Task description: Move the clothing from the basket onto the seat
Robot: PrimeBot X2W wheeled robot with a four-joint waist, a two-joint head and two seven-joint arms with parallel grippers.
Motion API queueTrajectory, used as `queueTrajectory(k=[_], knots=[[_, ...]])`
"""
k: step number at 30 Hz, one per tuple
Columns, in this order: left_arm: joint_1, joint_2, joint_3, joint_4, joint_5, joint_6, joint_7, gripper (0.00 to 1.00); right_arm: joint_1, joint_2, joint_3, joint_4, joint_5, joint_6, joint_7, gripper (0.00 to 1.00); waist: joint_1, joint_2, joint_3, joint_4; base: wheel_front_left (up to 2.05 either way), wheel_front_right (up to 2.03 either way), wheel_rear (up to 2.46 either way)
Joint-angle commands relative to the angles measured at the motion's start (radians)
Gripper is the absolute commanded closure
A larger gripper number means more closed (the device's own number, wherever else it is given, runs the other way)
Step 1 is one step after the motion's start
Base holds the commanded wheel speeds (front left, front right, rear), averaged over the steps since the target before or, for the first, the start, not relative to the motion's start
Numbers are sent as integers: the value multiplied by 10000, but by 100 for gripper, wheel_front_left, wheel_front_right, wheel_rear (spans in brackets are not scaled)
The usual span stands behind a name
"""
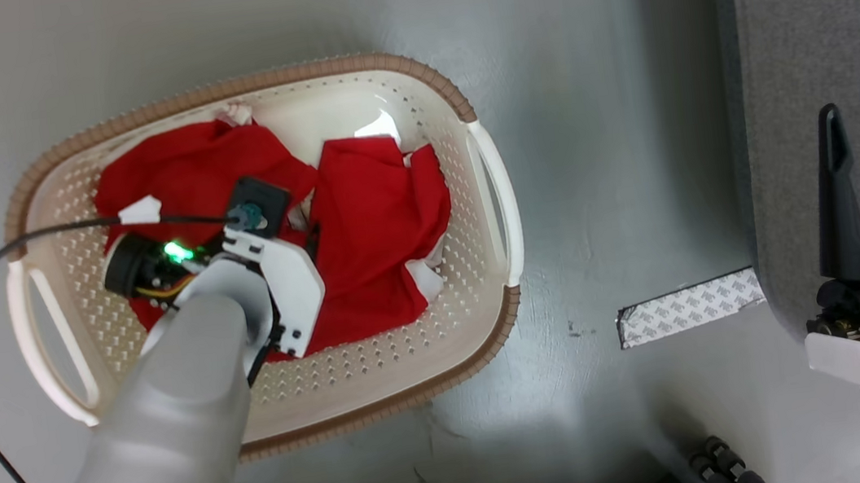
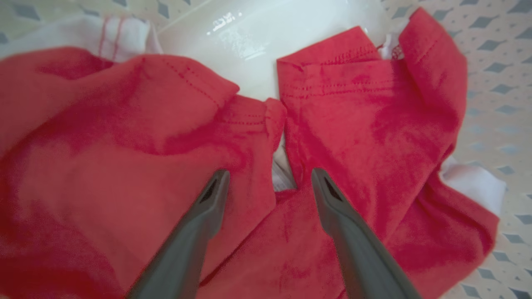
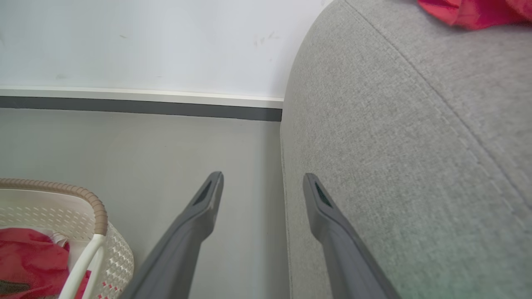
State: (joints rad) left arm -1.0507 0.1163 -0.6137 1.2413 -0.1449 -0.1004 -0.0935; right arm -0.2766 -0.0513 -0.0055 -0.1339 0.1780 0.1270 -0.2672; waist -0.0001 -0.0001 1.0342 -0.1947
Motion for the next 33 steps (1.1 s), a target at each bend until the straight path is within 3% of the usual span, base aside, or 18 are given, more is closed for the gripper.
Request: queueTrajectory(k=[1,15,24,25,26,27,33], knots=[[-134,113,-16,35,88,53,-53,0,23,14,18,269,139,64,51,0,1,1,79,-4,0,0,0],[-305,-196,-443,325,-320,-269,631,0,415,35,-122,-25,9,74,76,0,1,1,344,132,0,0,0],[-18,-354,-1277,252,-887,-312,1336,0,433,29,-232,-78,-35,74,76,0,1,1,328,141,0,0,0],[8,-323,-1386,232,-981,-313,1379,11,438,29,-240,-89,-38,72,76,0,1,1,327,143,0,0,0],[38,-280,-1507,206,-1032,-312,1425,65,443,28,-246,-94,-42,72,76,0,1,1,327,144,0,0,0],[71,-240,-1623,174,-1089,-313,1481,97,446,28,-248,-97,-43,72,76,0,1,1,326,143,0,0,0],[154,-50,-2191,-191,-1782,-314,1517,100,329,22,-256,-29,-62,65,74,0,1,1,249,134,0,0,0]])
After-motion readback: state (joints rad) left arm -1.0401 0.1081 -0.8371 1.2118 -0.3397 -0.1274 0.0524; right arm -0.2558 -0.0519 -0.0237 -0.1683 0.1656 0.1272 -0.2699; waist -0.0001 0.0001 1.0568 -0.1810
